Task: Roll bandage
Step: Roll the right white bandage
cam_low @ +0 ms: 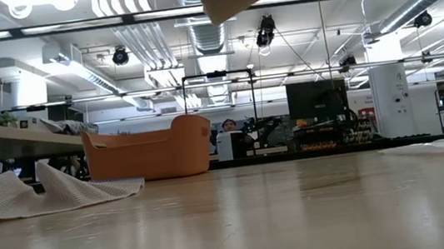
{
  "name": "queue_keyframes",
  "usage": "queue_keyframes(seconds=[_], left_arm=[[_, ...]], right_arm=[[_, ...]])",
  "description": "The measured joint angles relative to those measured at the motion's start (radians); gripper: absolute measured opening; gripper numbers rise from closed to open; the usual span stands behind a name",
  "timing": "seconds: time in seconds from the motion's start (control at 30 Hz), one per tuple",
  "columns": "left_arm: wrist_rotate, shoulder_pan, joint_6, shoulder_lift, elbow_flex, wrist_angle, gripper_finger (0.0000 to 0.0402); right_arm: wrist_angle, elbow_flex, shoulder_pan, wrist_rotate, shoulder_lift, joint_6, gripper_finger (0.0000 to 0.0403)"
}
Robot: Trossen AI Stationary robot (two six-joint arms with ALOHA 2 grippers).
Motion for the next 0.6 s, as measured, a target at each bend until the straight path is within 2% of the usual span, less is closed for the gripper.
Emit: queue_keyframes(seconds=[0.2,0.27,0.43,0.6], left_arm=[[0.001,0.001,0.014,0.008,-0.001,-0.01,0.0036],[0.003,0.001,0.016,0.01,-0.001,-0.014,0.0013],[0.005,0.001,0.016,0.01,-0.001,-0.015,0.002],[0.004,0.001,0.011,0.011,-0.001,-0.021,0.0007]], right_arm=[[-0.004,-0.002,0.0,0.002,-0.001,0.004,0.0135],[-0.011,-0.002,0.003,0.003,0.0,0.0,0.0137],[-0.018,-0.002,0.004,-0.001,-0.001,0.001,0.0153],[-0.049,0.014,0.005,-0.013,-0.013,0.006,0.0191]])
